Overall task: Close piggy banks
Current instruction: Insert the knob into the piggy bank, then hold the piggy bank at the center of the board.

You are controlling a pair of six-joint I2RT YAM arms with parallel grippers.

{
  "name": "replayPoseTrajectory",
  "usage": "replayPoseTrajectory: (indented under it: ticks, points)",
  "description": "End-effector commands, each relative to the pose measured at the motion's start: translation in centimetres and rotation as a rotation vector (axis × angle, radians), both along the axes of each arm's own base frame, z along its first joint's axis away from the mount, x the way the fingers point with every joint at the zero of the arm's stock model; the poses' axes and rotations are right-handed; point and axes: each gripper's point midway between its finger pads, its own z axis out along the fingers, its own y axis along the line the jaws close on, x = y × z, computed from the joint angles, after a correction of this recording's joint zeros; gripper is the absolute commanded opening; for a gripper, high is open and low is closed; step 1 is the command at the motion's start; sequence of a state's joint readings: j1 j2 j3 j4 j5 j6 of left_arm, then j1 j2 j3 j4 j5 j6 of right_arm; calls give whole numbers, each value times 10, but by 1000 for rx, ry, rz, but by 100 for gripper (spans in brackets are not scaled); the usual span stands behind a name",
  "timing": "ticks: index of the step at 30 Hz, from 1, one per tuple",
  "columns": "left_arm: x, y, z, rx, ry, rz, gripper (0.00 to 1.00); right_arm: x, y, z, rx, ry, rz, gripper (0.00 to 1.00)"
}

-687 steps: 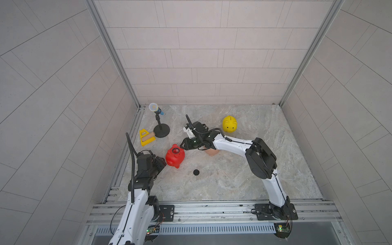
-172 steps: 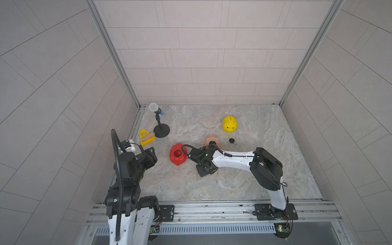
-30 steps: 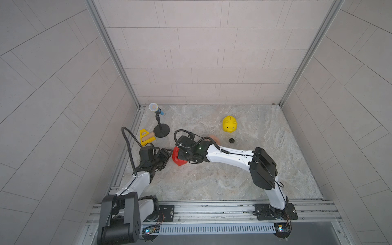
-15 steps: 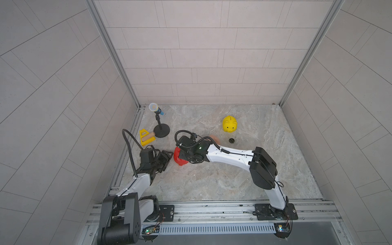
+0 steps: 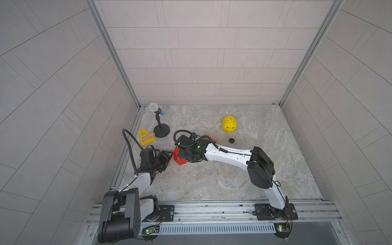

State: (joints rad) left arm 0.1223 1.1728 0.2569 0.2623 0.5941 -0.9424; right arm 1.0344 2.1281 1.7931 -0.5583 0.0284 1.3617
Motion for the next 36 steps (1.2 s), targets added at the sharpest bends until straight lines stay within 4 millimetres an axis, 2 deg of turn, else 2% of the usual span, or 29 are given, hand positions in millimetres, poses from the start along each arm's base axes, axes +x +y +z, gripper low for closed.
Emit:
replayPoseTrajectory:
  ticks: [1, 8, 14, 15, 22, 24, 28, 32, 36]
  points:
    - [-3, -6, -4, -6, -8, -43, 66, -5, -9, -29, -73, 54, 0, 0]
    - [-1, -8, -6, -11, -5, -49, 66, -5, -11, -33, -108, 62, 39, 0]
    - [4, -4, 1, 6, 1, -47, 67, -8, -20, -38, -168, 59, 76, 0]
    - [11, -1, 11, 17, -21, -42, 67, -8, -22, -39, -177, 59, 81, 0]
    - [38, 15, 44, 75, -101, 7, 73, -10, -22, -44, -192, 63, 114, 0]
    - [50, 12, 53, 52, -141, -7, 74, -11, -22, -45, -192, 66, 119, 0]
    - [71, 3, 55, -19, -168, -48, 75, -11, -21, -45, -191, 63, 129, 0]
    - [85, -14, 47, -95, -197, -101, 76, -11, -20, -43, -189, 62, 142, 0]
    - [88, -27, 34, -110, -185, -148, 76, -11, -18, -44, -189, 63, 152, 0]
